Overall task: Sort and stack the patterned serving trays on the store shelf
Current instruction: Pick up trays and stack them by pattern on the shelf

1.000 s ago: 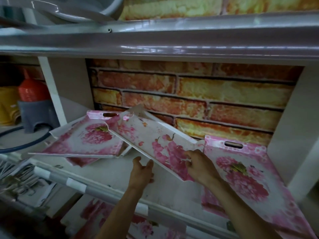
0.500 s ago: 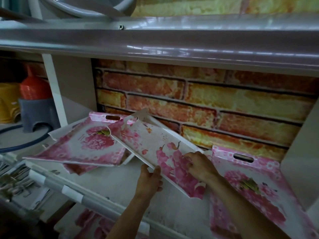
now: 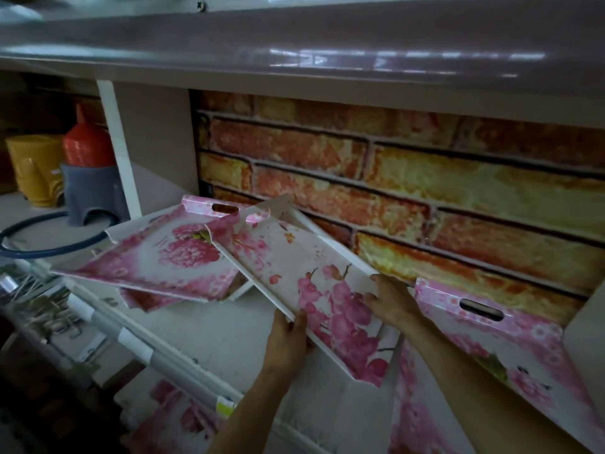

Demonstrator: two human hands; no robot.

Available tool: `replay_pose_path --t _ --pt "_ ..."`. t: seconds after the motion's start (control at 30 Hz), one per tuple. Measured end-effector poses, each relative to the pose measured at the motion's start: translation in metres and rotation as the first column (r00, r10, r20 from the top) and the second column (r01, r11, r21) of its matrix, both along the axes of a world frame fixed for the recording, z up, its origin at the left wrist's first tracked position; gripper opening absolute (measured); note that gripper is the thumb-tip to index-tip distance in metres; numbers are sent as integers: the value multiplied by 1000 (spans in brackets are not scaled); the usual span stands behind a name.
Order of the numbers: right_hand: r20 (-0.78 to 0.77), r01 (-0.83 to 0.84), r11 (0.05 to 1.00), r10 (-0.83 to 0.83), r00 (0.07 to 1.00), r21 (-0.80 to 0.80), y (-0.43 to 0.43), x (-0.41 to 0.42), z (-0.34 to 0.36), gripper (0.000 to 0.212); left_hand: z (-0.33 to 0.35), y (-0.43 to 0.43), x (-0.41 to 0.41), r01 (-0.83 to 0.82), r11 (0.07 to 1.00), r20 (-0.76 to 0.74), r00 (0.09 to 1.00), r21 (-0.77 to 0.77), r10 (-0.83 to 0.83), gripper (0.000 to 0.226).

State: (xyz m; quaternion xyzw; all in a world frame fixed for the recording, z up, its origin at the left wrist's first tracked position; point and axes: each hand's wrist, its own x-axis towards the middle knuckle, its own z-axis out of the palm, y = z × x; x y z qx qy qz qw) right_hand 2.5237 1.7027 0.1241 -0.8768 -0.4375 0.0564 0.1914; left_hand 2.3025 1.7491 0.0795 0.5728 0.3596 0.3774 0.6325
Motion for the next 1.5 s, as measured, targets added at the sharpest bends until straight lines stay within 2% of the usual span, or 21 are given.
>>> replay_pose_path --t 0.2,0.47,0.9,1.13,1.27,1.37,1.5 --pt "-4 -10 1000 10 1000 -22 10 6 -10 66 5 -2 1 26 999 73 997 -30 -24 44" --pt "-20 -21 999 20 1000 -40 22 9 -16 66 9 -4 3 6 996 105 995 -88 3 34" --pt "91 -1 1000 1 996 -2 27 12 -10 55 13 0 -7 -145 985 -38 989 -91 142 29" --pt "2 -44 996 44 999 83 18 -2 -2 56 17 0 -29 -238 970 -88 968 -49 233 22" --pt "1 -57 996 57 998 72 7 -8 7 57 24 -2 -41 -330 944 -150 932 30 331 28" --pt "8 -49 995 49 999 92 -5 -8 13 53 35 -5 -52 -306 950 -157 937 58 312 33" --pt "19 4 993 -7 1000 119 -26 -12 23 44 40 -8 -63 -183 981 -181 965 57 190 38"
